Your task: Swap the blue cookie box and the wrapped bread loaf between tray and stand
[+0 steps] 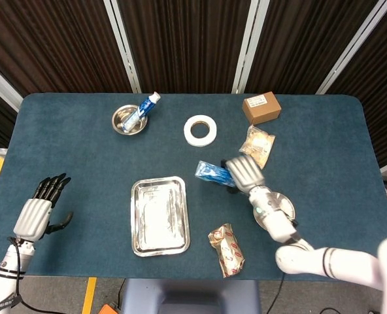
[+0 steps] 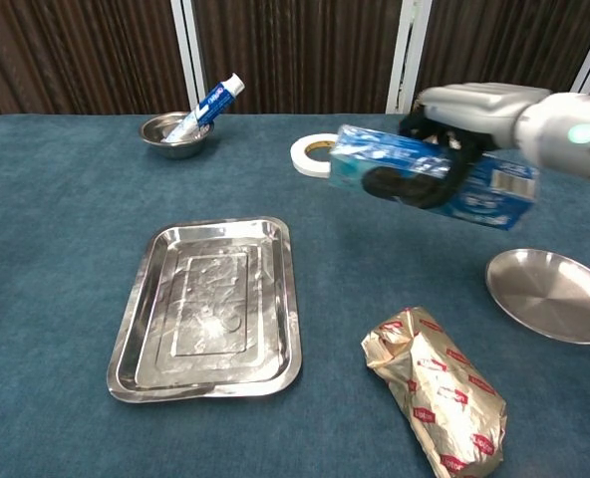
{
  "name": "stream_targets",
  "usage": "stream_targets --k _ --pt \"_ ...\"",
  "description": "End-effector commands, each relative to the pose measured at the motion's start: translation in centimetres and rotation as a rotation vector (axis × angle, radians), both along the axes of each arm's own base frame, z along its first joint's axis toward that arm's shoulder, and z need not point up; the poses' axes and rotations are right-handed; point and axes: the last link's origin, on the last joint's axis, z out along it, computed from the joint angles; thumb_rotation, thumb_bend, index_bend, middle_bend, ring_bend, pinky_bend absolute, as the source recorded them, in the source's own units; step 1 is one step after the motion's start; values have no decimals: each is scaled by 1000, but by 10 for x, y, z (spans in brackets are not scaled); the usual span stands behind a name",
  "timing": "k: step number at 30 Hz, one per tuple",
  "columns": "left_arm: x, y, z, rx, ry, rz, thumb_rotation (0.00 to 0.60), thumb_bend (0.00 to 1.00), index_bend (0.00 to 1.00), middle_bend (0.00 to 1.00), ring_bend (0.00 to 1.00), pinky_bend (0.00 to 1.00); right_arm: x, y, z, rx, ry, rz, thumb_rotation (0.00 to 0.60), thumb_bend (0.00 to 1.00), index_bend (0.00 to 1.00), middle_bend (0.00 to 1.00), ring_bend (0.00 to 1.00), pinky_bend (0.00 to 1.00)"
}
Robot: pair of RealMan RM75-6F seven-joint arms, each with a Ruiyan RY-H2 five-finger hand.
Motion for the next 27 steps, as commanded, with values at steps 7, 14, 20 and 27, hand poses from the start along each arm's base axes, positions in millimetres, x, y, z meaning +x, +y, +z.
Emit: stream_targets --k 7,14,20,27 --pt "18 -14 -11 -38 40 -59 600 388 0 0 0 0 -113 56 29 95 82 -110 600 419 782 687 631 883" --pt "24 -25 -27 -108 52 -99 600 387 0 0 0 0 -133 56 25 140 32 -138 600 406 235 409 352 604" --pt "27 -27 -35 -141 62 -111 600 388 0 0 0 0 -135 61 31 177 37 -123 600 258 0 125 90 365" --pt "43 -33 -38 -206 23 -174 600 389 0 0 0 0 -121 93 90 41 -193 -60 600 164 0 0 0 183"
